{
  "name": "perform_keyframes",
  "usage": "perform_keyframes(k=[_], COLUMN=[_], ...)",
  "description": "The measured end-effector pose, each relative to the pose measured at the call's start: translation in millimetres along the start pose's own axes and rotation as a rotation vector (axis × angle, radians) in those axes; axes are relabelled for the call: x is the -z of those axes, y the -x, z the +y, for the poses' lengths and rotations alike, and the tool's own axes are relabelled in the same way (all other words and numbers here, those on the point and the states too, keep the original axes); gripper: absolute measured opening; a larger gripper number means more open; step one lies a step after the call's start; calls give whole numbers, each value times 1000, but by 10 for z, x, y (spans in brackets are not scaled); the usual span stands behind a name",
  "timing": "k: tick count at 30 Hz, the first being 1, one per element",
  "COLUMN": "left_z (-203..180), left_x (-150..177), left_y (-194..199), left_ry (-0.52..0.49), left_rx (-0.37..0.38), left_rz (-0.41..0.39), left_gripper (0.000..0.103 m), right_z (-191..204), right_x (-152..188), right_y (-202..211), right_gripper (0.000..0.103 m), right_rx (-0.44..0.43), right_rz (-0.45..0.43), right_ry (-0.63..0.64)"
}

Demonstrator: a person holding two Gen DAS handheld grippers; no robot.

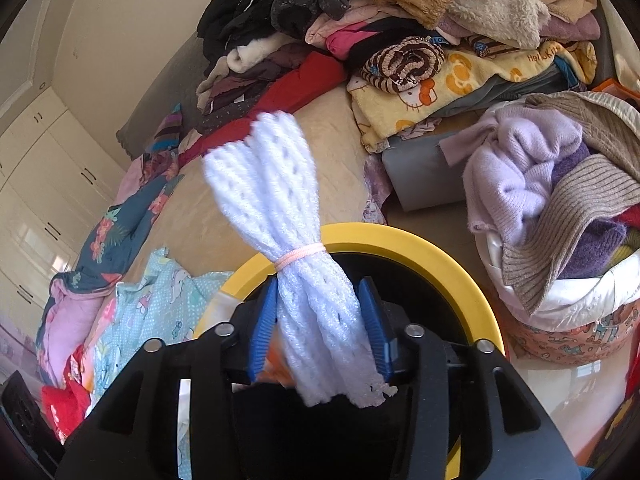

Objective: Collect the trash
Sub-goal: 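Open the left tool over the bin while the right tool drops the mesh bundle in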

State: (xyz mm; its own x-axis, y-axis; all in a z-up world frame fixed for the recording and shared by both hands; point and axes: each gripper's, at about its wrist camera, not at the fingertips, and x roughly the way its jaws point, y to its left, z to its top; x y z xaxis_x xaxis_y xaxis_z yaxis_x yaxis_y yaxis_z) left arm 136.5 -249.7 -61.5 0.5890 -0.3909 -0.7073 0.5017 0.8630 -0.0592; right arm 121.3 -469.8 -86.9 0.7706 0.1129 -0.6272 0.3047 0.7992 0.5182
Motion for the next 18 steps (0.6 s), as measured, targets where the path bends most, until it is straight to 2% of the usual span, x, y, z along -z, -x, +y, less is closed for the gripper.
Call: perform_keyframes(k=[3,5,11,18], left_z=[-5,10,151,386], left_x=[11,25,77,125], left_y=[14,52,246,481], left_ry=[8,19,94,176], left_rx=[24,34,50,23], left_rz=[-17,-39,-122,-195], left_gripper=[53,71,92,92], right_z=[2,26,206,483], right_x=[-8,-7,22,100], right_y=[18,26,62,122], right_gripper=[53,54,66,74], right_rx=[9,10,-6,-2], right_rz=[-11,-17,-45,-98], right_ry=[0,10,80,190])
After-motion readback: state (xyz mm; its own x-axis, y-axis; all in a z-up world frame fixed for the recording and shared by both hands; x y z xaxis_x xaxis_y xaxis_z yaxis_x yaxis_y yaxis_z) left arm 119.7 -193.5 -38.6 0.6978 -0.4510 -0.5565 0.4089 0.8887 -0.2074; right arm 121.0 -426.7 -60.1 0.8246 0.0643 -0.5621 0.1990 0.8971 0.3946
